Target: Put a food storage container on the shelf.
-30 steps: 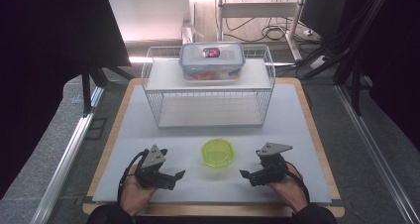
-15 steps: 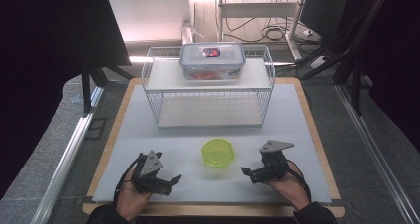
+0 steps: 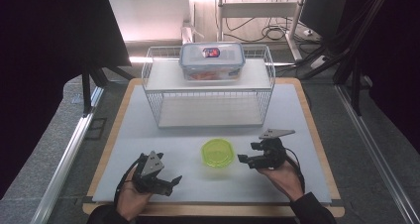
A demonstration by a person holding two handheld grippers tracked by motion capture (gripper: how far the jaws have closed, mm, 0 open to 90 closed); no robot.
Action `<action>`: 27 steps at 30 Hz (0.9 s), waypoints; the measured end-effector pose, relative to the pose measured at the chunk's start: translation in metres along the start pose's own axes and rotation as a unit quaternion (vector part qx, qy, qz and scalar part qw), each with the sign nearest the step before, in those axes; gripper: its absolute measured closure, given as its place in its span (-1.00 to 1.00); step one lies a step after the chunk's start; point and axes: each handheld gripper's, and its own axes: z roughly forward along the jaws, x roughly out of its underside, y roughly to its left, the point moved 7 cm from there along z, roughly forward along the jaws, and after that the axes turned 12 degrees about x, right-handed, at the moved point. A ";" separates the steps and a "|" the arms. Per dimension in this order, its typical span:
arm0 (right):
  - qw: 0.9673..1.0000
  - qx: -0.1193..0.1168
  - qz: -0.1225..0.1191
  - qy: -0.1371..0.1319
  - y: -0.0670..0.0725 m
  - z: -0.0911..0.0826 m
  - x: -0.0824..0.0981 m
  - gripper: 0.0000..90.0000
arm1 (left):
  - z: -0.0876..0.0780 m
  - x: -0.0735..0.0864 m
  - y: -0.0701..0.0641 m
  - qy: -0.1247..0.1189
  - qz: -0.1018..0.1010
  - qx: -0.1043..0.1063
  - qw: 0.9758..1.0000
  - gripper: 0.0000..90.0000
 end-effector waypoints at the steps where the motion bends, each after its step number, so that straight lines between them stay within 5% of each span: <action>1: 1.000 -0.004 0.007 0.003 0.001 0.002 -0.002 -0.35 | 0.000 0.000 0.000 0.000 0.000 0.000 1.000 -0.95; 13: 0.997 -0.044 0.059 0.029 0.008 0.032 -0.020 0.21 | 0.002 0.000 -0.002 0.003 0.009 0.004 1.000 -0.94; 18: 0.995 -0.053 0.074 0.043 0.007 0.038 -0.020 0.27 | 0.004 0.001 -0.004 0.007 0.014 0.007 1.000 -0.94; 27: 0.985 -0.101 0.124 0.060 0.009 0.042 -0.019 0.76 | 0.006 0.000 -0.007 0.017 0.032 0.005 0.999 -0.94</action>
